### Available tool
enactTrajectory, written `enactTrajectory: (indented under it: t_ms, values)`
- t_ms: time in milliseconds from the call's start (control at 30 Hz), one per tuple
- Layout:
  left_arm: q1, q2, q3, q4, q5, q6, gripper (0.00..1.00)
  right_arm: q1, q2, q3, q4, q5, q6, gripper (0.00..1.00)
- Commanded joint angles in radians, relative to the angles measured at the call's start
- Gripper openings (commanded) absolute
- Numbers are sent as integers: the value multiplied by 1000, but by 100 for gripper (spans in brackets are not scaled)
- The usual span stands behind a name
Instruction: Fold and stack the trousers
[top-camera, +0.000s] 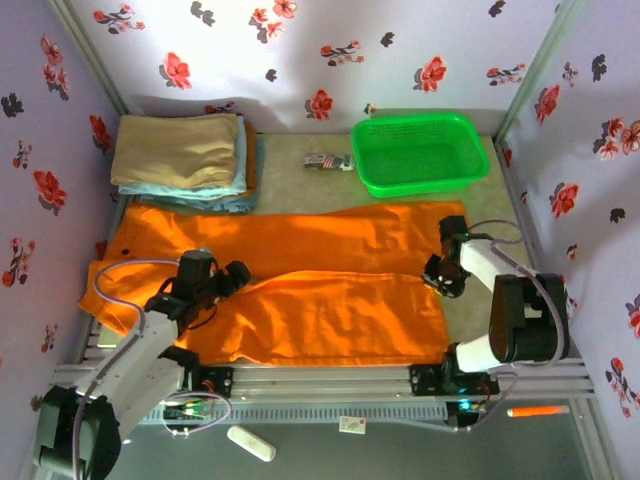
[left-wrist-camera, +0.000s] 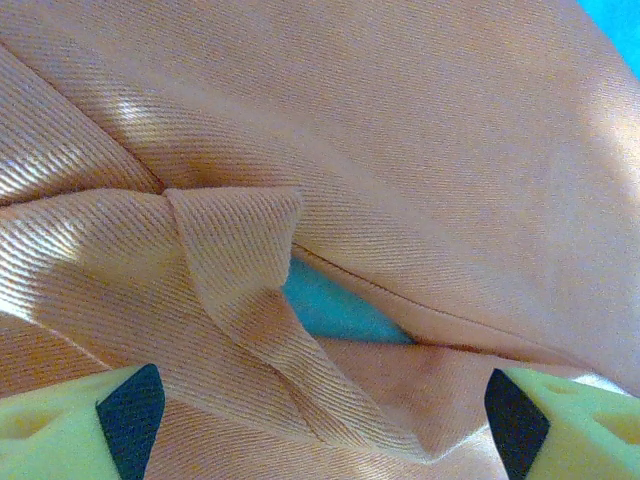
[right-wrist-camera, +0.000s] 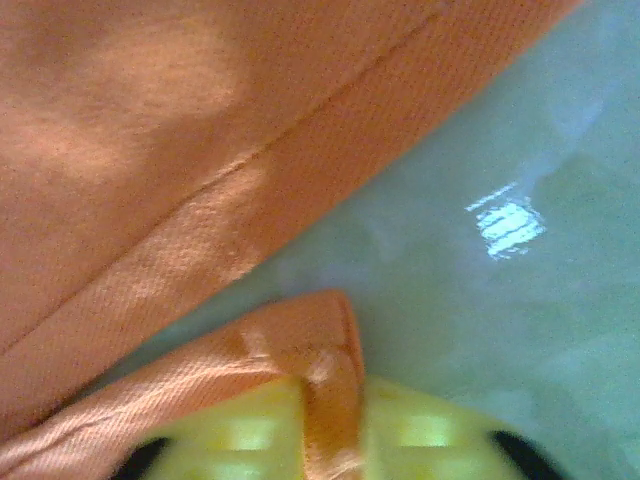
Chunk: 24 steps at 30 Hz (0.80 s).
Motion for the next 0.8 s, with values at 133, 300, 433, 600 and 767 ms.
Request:
enactTrajectory:
  t_ms: [133,300,433,600,767]
  values:
    - [-9,-20,10,16,21,4,89,-10,-9,45,-19,101,16,0]
    - [-69,27,-4,115,21,-63,89,-59,3,123,-96,260,18,0]
    - [-204,86,-19,201,-76,-139,89,-157,9,154,-127,304,-18,0]
    - [-392,197,-1,262,-222,-251,89,-204,65,162,-129,340,-14,0]
    - [-457,269,10,260,-277,-321,92,-277,125,193,-119,395,-5,0]
